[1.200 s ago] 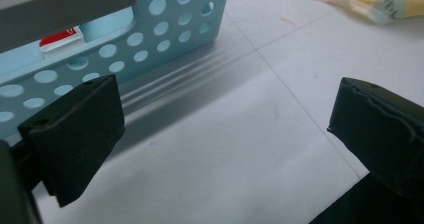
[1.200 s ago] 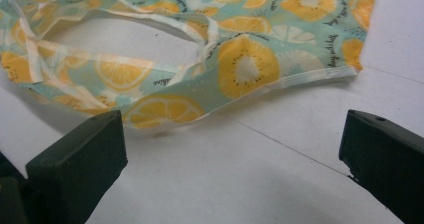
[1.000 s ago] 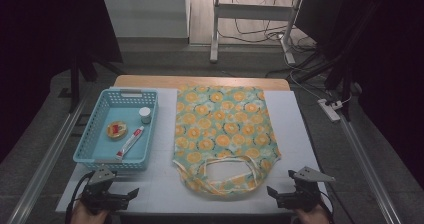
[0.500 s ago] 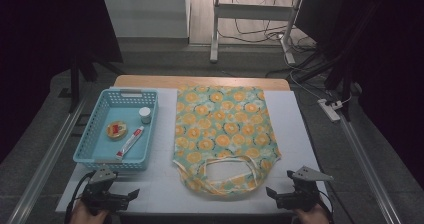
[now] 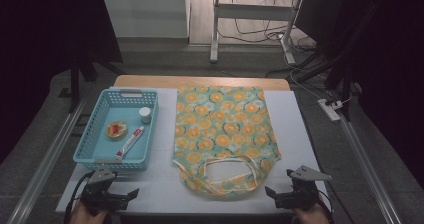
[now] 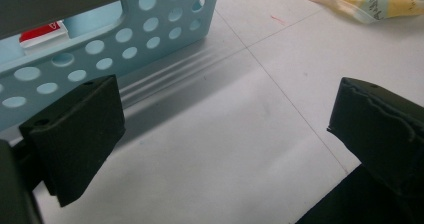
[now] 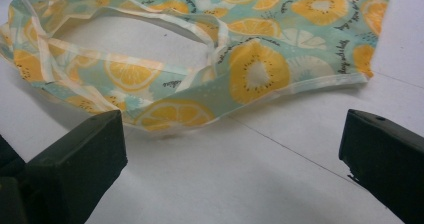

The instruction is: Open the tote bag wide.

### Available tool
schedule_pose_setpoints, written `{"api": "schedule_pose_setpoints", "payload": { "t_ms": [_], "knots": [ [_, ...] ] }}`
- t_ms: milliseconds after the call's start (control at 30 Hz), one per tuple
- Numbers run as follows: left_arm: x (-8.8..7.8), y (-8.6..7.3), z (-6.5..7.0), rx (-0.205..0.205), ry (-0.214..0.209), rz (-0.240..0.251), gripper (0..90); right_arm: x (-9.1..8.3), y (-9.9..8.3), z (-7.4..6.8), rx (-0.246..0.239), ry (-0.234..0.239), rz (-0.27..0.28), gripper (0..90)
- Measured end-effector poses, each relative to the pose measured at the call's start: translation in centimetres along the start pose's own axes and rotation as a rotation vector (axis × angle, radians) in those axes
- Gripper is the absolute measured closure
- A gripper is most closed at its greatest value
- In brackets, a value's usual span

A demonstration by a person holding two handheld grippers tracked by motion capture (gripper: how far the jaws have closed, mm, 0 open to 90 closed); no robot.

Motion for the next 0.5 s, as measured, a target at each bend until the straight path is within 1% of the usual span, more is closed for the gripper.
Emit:
{"api": "schedule_pose_setpoints", "payload": {
  "t_ms": [133, 267, 300, 367, 400, 433, 467, 500],
  "knots": [
    [0.0, 0.0, 0.0, 0.002, 0.004, -0.002, 1.2, 0.3, 0.1, -0.2, -0.001, 0.014, 0.001, 0.0],
    [0.0, -0.1, 0.1, 0.01, 0.009, -0.003, 1.2, 0.4, 1.0, -0.3, 0.015, 0.007, 0.046, 0.0],
    [0.0, -0.1, 0.1, 0.011, 0.01, -0.004, 1.2, 0.4, 1.0, -0.3, 0.015, 0.007, 0.046, 0.0],
    [0.0, -0.1, 0.1, 0.01, 0.01, -0.004, 1.2, 0.5, 1.3, -0.4, 0.003, 0.006, 0.051, 0.0],
    [0.0, -0.1, 0.1, 0.01, 0.009, -0.004, 1.3, 0.8, 1.5, -0.8, -0.015, 0.012, 0.045, 0.0],
    [0.0, -0.1, 0.1, 0.009, 0.007, -0.002, 1.3, 0.8, 1.5, -0.8, -0.015, 0.012, 0.045, 0.0],
    [0.0, -0.1, 0.1, 0.01, 0.006, -0.001, 1.3, 1.2, 1.6, -1.1, -0.034, 0.02, 0.035, 0.0],
    [0.0, -0.1, 0.1, 0.011, 0.005, -0.002, 1.3, 1.2, 1.6, -1.1, -0.034, 0.02, 0.035, 0.0]
  ]
}}
Point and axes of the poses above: each handheld gripper's, and its own axes: x roughly forward along the jaws, y roughly out of its top, z roughly to its right, the point moved 7 cm from there along x, roughly forward along the jaws, and after that the axes turned 8 degrees about -x, right-handed, at the moved point
